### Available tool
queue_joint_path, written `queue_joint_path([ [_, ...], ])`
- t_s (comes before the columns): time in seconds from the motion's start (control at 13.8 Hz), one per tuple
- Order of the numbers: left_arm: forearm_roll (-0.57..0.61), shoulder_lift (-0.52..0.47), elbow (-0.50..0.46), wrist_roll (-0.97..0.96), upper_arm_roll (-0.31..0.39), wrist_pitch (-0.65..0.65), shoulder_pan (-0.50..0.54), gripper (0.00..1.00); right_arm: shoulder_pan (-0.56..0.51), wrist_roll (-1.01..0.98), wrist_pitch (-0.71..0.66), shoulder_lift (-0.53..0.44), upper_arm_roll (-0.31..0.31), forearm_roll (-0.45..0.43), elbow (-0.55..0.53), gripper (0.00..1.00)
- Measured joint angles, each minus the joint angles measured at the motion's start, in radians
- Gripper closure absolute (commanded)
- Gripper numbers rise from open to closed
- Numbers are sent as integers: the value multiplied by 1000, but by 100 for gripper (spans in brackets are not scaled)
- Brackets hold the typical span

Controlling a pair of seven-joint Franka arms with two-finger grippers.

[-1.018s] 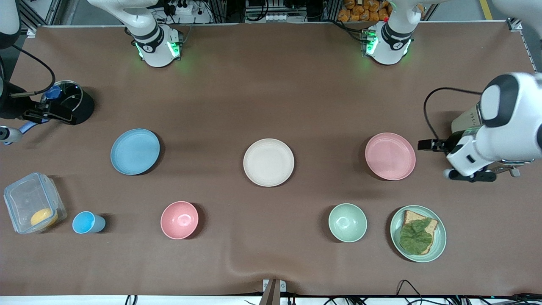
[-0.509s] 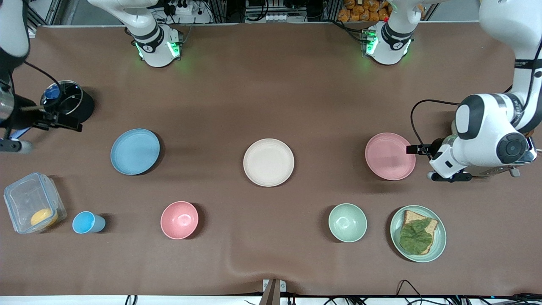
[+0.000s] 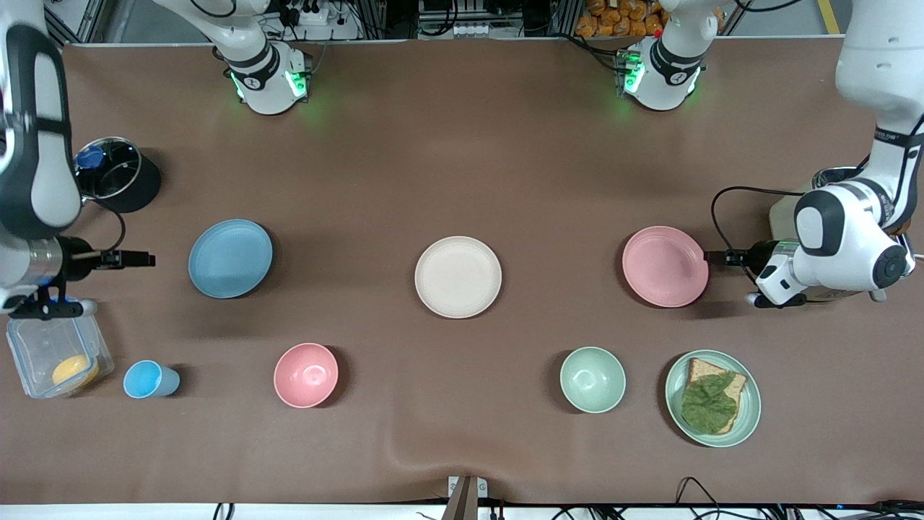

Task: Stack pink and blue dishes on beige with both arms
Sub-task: 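Lower the left gripper to the pink plate while the right gripper reaches blue, then grip the pink plate with the left gripper while the right gripper grips blue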

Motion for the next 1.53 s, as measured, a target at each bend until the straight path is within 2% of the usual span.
queue_joint_path([
  [0.07,-4,4,2,0,-3,1,-4,69,-24,-53,42,30,0,17,-14,0],
  [0.15,-7,4,3,0,-6,1,-10,72,-43,-97,87,58,0,39,-34,0],
  [0.22,-10,3,6,0,-8,1,-15,80,-54,-136,133,86,0,61,-58,0],
  [0.44,-10,4,7,0,-10,1,-20,82,-60,-218,208,171,3,117,-106,0],
  [0.8,-12,21,7,0,-9,1,-18,83,-58,-287,213,253,16,162,-107,0],
  [0.87,-12,26,8,0,-9,1,-17,92,-57,-297,213,256,17,162,-107,8],
  [0.95,-12,31,11,0,-9,1,-16,98,-57,-302,211,256,16,162,-106,27],
  [1.16,-16,33,25,0,-11,-3,-20,100,-57,-311,191,256,16,162,-103,92],
  [1.24,-16,33,29,0,-11,-3,-21,100,-58,-329,188,256,16,162,-103,100],
  [1.53,-17,32,98,-1,-17,-98,-23,100,-60,-395,176,256,13,164,-96,100],
])
